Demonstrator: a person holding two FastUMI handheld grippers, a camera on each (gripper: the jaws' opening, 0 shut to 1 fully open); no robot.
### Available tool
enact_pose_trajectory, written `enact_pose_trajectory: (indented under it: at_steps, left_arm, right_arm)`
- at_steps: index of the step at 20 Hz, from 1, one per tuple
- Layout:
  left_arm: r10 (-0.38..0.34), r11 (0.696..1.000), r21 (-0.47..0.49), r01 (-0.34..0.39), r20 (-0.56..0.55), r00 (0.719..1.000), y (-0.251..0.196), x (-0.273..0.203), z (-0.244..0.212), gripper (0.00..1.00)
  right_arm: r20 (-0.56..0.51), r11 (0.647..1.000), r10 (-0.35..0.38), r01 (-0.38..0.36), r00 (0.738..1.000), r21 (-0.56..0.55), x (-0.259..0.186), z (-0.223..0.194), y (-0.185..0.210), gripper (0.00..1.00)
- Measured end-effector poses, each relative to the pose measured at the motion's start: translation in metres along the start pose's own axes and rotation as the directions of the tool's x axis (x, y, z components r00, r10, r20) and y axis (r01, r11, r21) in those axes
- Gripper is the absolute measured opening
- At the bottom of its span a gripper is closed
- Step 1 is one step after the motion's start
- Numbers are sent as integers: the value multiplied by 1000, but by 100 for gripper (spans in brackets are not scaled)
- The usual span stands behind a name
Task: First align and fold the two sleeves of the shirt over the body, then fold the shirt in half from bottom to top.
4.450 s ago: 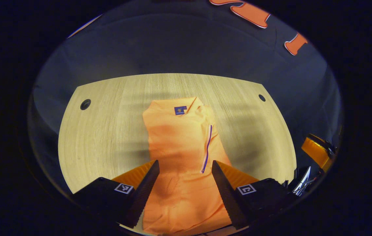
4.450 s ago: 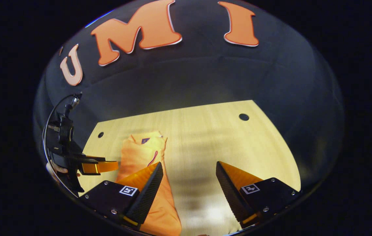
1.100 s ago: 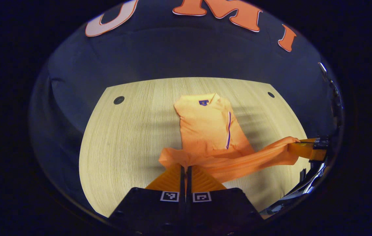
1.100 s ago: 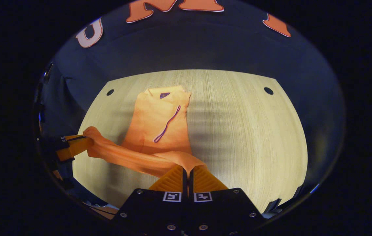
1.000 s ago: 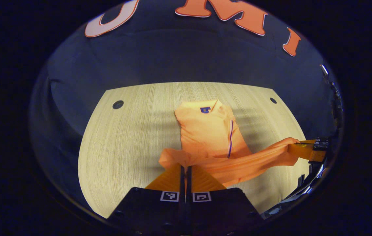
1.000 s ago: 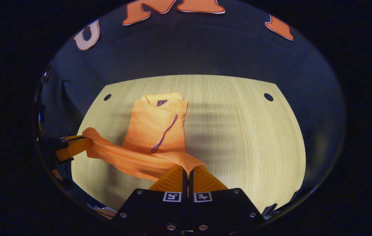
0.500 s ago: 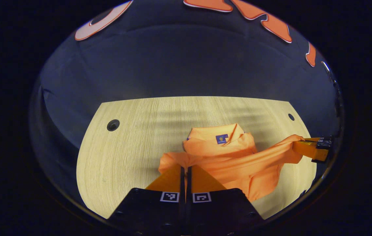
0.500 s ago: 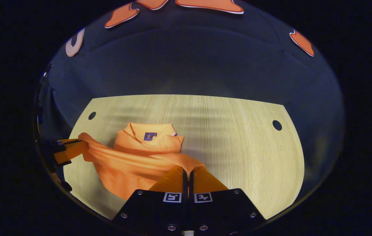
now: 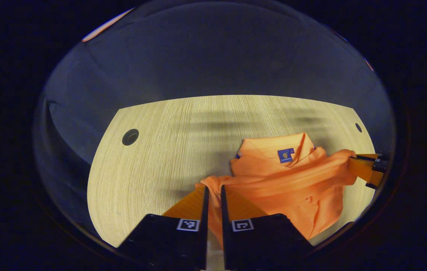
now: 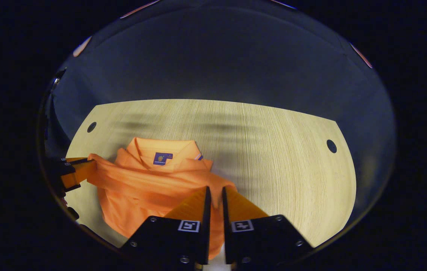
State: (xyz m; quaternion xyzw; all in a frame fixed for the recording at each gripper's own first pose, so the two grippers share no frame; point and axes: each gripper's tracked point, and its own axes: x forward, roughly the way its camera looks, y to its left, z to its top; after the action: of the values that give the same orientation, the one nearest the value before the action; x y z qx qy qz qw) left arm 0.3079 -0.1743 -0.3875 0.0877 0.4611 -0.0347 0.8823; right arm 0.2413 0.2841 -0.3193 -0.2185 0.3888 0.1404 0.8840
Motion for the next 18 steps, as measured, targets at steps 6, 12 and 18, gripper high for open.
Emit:
enact_pose_trajectory:
  at_steps: [6, 12, 18]
  left_arm:
    - [27, 999, -47, -21, 115, 993, 15, -37, 22, 100]
    - [32, 999, -9, -31, 328, 944, 8, -142, 70, 100]
    - [34, 999, -31, -20, 530, 847, -18, -279, 83, 100]
  right_arm:
    - [77, 1000, 5, -6, 997, 15, -22, 11, -4, 100]
    - [268, 998, 40, -49, 962, 27, -116, 47, -8, 100]
    - [482, 996, 57, -85, 874, 37, -239, 61, -35, 100]
